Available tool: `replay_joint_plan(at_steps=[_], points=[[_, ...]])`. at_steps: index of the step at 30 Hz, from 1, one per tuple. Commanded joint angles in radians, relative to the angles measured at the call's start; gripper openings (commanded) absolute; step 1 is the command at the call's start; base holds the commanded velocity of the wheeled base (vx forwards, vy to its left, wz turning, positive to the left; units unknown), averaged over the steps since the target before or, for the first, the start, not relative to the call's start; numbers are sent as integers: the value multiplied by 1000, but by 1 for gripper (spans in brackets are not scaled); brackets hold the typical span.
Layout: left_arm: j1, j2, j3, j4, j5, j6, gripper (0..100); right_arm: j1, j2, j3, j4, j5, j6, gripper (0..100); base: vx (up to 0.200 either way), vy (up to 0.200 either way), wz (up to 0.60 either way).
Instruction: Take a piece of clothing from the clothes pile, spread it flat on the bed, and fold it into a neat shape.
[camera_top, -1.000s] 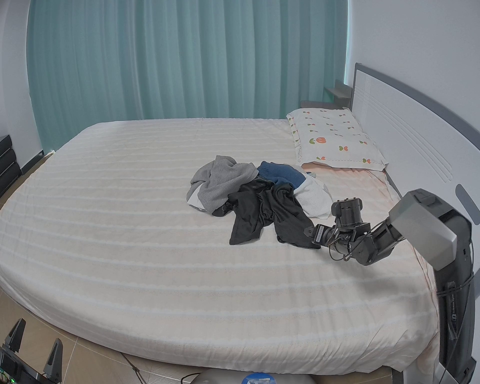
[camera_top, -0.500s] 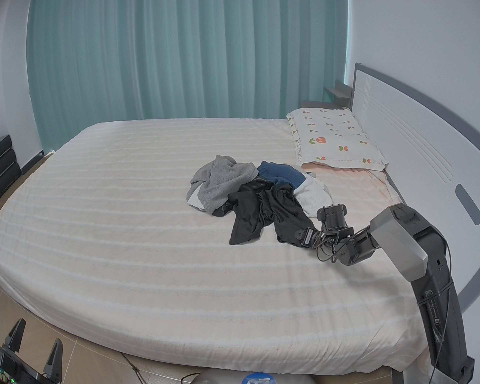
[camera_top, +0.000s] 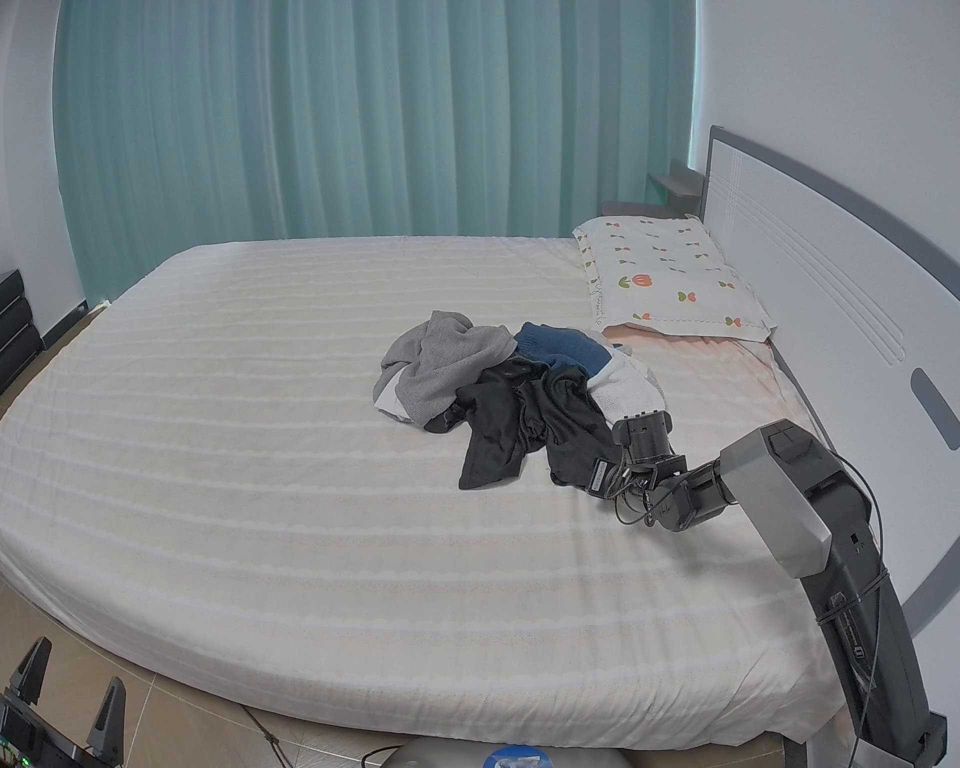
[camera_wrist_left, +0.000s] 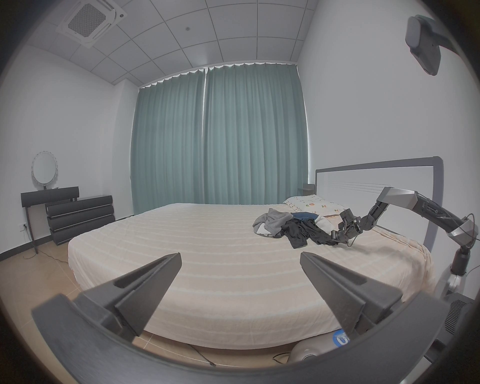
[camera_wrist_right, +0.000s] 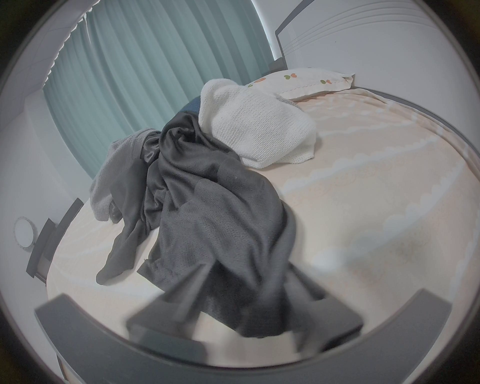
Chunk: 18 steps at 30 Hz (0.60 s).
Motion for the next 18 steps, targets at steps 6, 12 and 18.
replay_joint_plan(at_steps=[6,12,18], points=[[0,-15,15,0,0,0,100,-22,-86,73,-12,-3,67,0,0,0,0],[0,-15,15,0,0,0,100,-34,-359,488,-84,126,153,0,0,0,0],[0,-15,15,0,0,0,100,-35,-619,993,-446,309,202,0,0,0,0]])
